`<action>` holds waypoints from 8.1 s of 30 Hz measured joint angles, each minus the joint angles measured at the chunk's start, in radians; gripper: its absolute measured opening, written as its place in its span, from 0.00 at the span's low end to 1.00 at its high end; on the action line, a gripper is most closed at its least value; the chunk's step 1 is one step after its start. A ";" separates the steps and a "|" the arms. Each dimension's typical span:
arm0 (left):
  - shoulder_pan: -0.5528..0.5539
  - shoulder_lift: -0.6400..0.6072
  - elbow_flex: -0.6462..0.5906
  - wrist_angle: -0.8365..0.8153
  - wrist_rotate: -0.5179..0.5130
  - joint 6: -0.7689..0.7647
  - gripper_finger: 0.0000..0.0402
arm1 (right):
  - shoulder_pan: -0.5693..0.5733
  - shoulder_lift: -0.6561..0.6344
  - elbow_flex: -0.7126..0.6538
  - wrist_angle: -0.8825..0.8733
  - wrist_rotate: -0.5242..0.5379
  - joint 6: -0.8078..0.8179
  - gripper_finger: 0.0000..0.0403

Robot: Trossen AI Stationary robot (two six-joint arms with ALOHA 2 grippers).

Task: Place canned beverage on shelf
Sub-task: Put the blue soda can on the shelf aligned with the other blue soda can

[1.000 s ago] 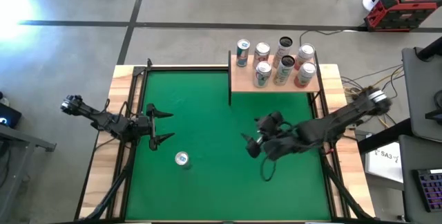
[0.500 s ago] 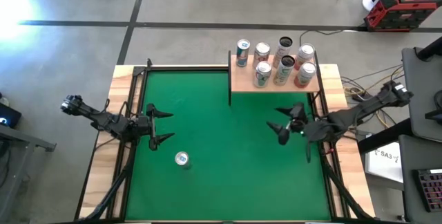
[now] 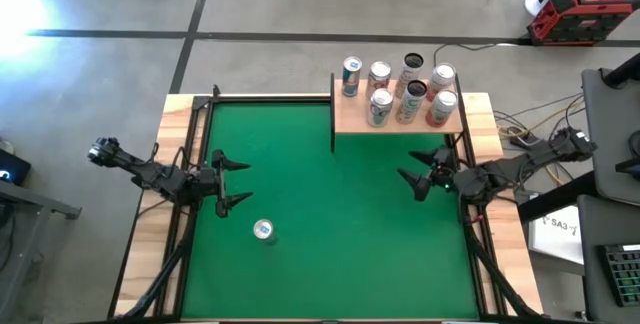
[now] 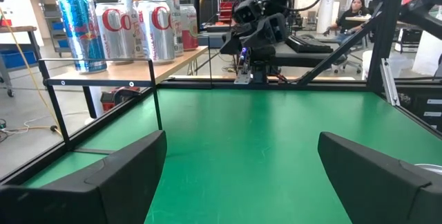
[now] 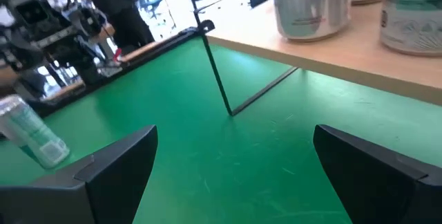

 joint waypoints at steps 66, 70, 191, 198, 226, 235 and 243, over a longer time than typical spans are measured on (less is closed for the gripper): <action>0.000 0.001 0.000 0.000 0.000 0.000 0.90 | -0.346 -0.382 -0.193 0.106 -0.518 -0.418 0.94; 0.000 0.001 0.000 0.000 0.000 0.000 0.90 | -0.346 -0.379 -0.193 0.105 -0.517 -0.418 0.94; 0.000 1.489 1.378 -1.356 0.326 -1.844 0.93 | -0.345 -0.379 -0.196 0.122 -0.517 -0.419 0.94; -0.023 1.550 1.408 -1.352 0.356 -1.940 0.99 | -0.345 -0.379 -0.196 0.122 -0.517 -0.419 0.94; -0.297 1.812 1.409 -1.359 0.033 -2.361 1.00 | -0.346 -0.379 -0.195 0.122 -0.517 -0.419 0.94; -0.306 1.867 1.409 -1.441 0.002 -2.400 1.00 | -0.345 -0.379 -0.195 0.122 -0.517 -0.419 0.94; -0.331 1.930 1.409 -1.445 -0.101 -2.450 1.00 | -0.345 -0.379 -0.195 0.122 -0.517 -0.419 0.94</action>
